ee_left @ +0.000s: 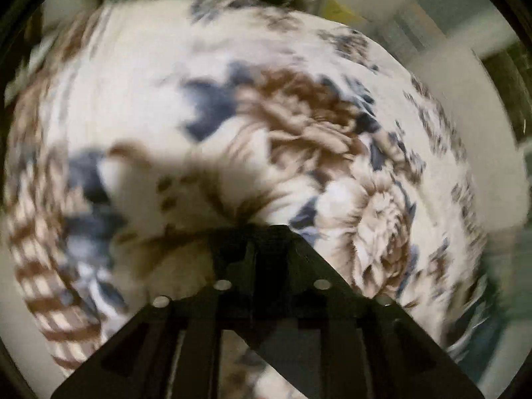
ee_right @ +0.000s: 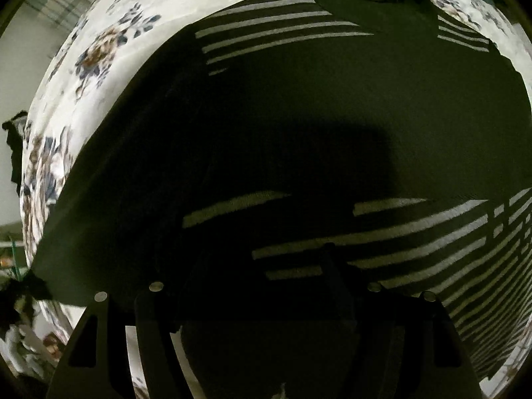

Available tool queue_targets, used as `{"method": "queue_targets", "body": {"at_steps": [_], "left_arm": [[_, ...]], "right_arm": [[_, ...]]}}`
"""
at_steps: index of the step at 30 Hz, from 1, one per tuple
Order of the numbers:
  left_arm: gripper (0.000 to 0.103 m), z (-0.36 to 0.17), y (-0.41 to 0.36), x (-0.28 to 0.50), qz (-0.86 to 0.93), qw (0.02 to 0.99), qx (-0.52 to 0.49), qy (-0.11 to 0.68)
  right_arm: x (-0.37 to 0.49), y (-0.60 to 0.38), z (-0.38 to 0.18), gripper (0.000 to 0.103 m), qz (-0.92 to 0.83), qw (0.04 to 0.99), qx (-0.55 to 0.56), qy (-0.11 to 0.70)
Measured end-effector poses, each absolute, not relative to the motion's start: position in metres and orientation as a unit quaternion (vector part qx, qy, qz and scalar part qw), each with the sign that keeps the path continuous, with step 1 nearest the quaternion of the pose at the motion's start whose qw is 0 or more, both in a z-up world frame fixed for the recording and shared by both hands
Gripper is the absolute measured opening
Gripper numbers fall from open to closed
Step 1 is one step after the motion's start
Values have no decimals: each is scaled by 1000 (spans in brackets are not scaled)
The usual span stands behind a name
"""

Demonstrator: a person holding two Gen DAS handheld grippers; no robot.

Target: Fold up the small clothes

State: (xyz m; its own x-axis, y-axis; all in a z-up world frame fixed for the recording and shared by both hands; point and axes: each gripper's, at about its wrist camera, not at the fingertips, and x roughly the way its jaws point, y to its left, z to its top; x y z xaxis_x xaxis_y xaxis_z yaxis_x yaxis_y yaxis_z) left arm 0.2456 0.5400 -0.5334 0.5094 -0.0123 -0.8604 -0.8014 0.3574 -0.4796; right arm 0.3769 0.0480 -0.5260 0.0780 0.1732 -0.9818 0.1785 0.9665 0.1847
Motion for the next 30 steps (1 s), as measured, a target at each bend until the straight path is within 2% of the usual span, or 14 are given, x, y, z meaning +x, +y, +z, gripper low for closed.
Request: {"method": "queue_targets", "body": {"at_steps": [1, 2, 3, 7, 13, 14, 15, 16, 17, 22, 23, 24, 25, 30], "left_arm": [[42, -534, 543, 231, 276, 706, -518, 397], [60, -532, 544, 218, 279, 703, -528, 386], [71, -528, 545, 200, 288, 698, -540, 371], [74, -533, 541, 167, 282, 677, -590, 338], [74, -557, 516, 208, 246, 678, -595, 355], [71, -557, 513, 216, 256, 687, -580, 357], [56, -554, 512, 222, 268, 696, -565, 352], [34, -549, 512, 229, 273, 712, -551, 340], [5, -546, 513, 235, 274, 716, -541, 345], [4, -493, 506, 266, 282, 775, -441, 354], [4, -480, 501, 273, 282, 787, -418, 355], [4, -461, 490, 281, 277, 805, -386, 356], [4, -453, 484, 294, 273, 815, -367, 357], [4, -386, 410, 336, 216, 864, -280, 357]], "right_arm": [[378, 48, -526, 71, -3, 723, 133, 678], [380, 48, -525, 71, 0, 723, 137, 678], [381, 47, -525, 71, 3, 722, 141, 677], [380, 43, -524, 77, 14, 715, 160, 681], [367, 27, -516, 77, 14, 715, 161, 680], [364, 23, -515, 77, 11, 715, 161, 680], [362, 20, -513, 77, 8, 716, 161, 680], [359, 14, -512, 77, 4, 716, 160, 680], [357, 7, -511, 77, 0, 716, 161, 679], [355, -32, -499, 79, -54, 730, 129, 669], [357, -37, -496, 84, -71, 737, 105, 664], [360, -44, -492, 98, -93, 746, 72, 656], [363, -50, -489, 102, -106, 754, 45, 647], [384, -93, -483, 102, -125, 775, 30, 619]]}}
